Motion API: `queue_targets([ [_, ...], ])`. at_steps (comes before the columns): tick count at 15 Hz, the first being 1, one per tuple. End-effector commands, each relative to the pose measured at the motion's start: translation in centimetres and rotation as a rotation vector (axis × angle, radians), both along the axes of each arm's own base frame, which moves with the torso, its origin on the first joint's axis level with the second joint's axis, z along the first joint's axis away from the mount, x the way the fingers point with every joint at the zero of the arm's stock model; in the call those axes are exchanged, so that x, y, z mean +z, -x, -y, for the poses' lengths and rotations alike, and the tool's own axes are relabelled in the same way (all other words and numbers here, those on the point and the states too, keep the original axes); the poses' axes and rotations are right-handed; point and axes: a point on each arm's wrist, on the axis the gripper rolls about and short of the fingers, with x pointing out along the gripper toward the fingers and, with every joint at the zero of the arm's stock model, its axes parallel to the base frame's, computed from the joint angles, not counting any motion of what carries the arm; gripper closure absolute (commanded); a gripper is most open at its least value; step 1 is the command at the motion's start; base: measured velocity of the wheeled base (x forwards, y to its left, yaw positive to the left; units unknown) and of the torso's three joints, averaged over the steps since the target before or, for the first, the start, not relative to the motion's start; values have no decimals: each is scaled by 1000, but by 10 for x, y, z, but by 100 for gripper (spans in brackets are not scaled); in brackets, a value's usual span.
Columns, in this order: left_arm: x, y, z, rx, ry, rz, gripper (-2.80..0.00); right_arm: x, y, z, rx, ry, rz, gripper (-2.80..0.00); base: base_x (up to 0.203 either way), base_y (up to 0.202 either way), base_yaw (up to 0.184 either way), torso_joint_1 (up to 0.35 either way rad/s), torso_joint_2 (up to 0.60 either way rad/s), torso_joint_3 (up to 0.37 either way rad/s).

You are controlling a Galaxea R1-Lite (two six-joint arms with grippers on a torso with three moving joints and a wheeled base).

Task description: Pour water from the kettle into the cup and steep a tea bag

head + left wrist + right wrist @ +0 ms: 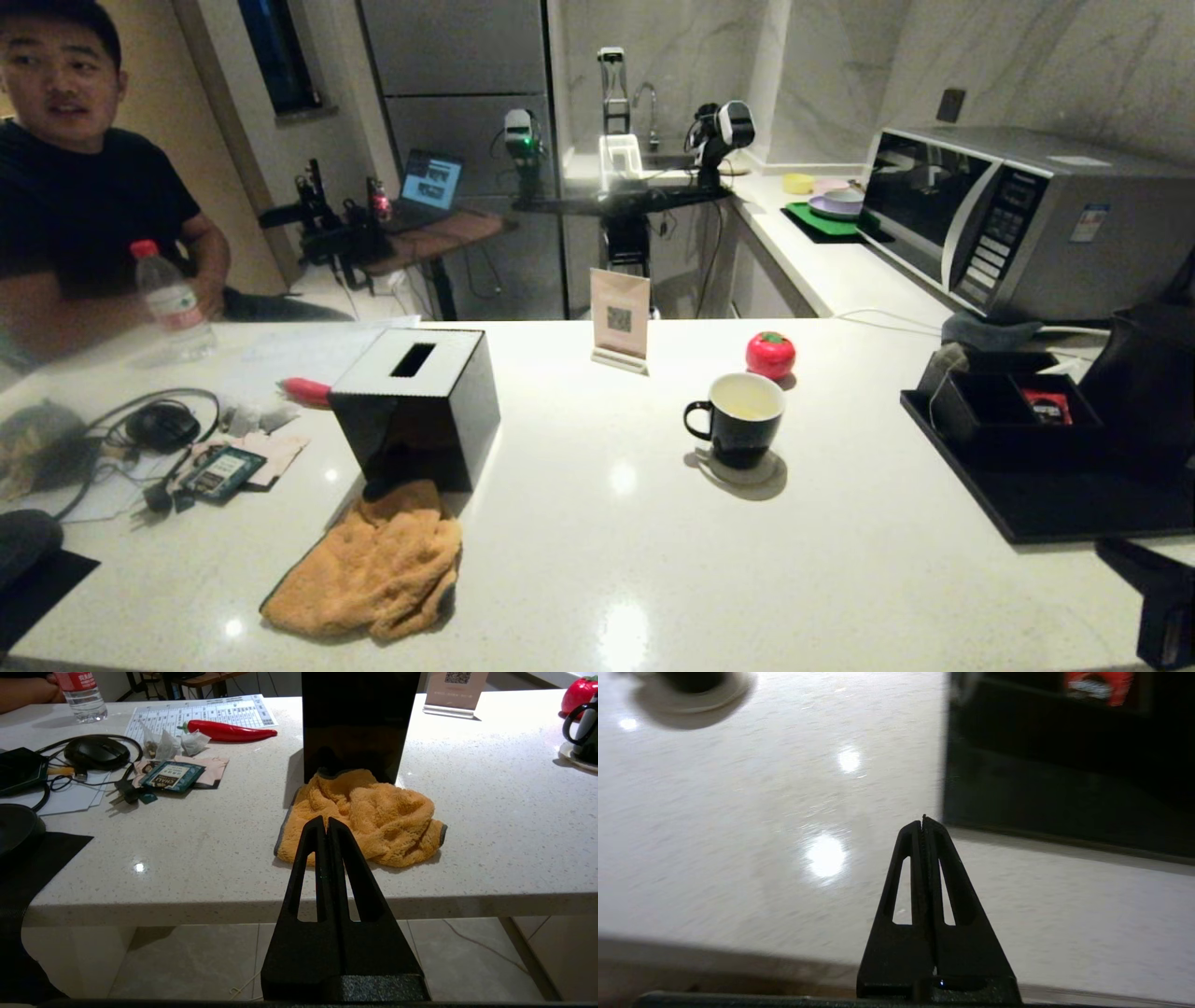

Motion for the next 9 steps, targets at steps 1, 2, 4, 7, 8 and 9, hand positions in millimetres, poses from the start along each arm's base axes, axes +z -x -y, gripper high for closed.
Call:
queue_targets([
  [1,0,0,0,0,0,-2,0,5,12,-8,40,-5,35,0,0,0,0,0,0,0],
  [2,0,0,0,0,0,-2,0,5,18,-11,54,-13,29,0,0,0,0,0,0,0],
  [4,0,0,0,0,0,-2,0,3,31,-15,74,-23,5,0,0,0,0,0,0,0],
  [7,0,0,0,0,0,-2,0,0,33,-16,78,-28,-23,0,0,0,0,0,0,0],
  [8,0,0,0,0,0,0,0,-1,34,-16,80,-31,-32,0,0,0,0,0,0,0],
  [9,0,0,0,0,0,-2,0,-2,36,-17,86,-33,-39,0,0,0,0,0,0,0],
])
